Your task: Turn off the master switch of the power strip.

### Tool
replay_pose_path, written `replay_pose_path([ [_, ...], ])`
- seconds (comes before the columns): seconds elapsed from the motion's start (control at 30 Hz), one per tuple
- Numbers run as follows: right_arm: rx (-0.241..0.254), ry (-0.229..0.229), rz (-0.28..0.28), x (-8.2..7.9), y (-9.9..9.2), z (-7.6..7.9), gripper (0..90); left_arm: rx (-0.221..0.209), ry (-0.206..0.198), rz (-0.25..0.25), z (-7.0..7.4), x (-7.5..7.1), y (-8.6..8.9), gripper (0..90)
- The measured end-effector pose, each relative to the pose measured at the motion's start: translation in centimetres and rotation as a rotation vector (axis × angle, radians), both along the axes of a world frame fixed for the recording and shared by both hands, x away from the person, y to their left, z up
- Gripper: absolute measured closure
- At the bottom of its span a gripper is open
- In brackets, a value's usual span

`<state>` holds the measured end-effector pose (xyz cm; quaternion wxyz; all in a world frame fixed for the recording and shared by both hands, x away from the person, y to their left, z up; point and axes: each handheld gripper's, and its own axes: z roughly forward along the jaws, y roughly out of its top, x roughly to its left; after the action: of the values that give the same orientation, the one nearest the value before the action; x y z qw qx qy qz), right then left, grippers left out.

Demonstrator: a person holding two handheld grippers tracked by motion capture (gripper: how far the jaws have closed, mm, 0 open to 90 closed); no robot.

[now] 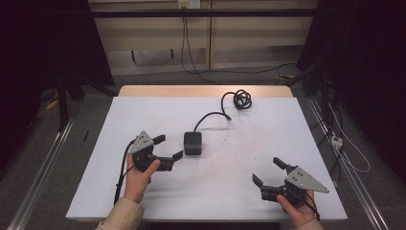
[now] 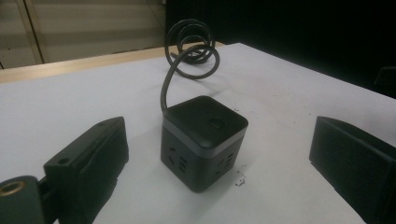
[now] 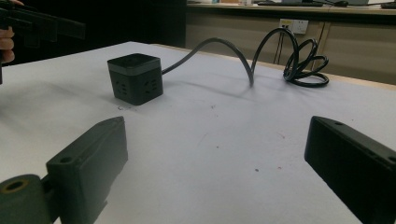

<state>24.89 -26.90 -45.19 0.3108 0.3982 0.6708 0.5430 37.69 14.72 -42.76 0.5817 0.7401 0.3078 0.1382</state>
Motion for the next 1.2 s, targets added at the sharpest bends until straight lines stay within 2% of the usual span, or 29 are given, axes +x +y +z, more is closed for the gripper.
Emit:
replay_pose_path([
  [0.5,0.000,-0.001,0.001,0.0,0.0,0.0,5.3,0.023,0.002,-0.007,0.0,0.7,-0.7,4.5],
  [0.63,-0.001,0.001,0.002,0.0,0.0,0.0,5.2,0.016,0.005,-0.011,0.1,0.9,-1.1,4.5],
  [1.03,0.000,0.001,0.003,0.0,0.0,0.0,5.3,0.046,0.005,-0.031,0.0,1.5,-1.9,4.2],
  [1.2,0.001,0.001,0.002,0.0,0.0,0.0,5.3,0.034,0.006,-0.035,0.1,1.6,-2.3,4.2],
])
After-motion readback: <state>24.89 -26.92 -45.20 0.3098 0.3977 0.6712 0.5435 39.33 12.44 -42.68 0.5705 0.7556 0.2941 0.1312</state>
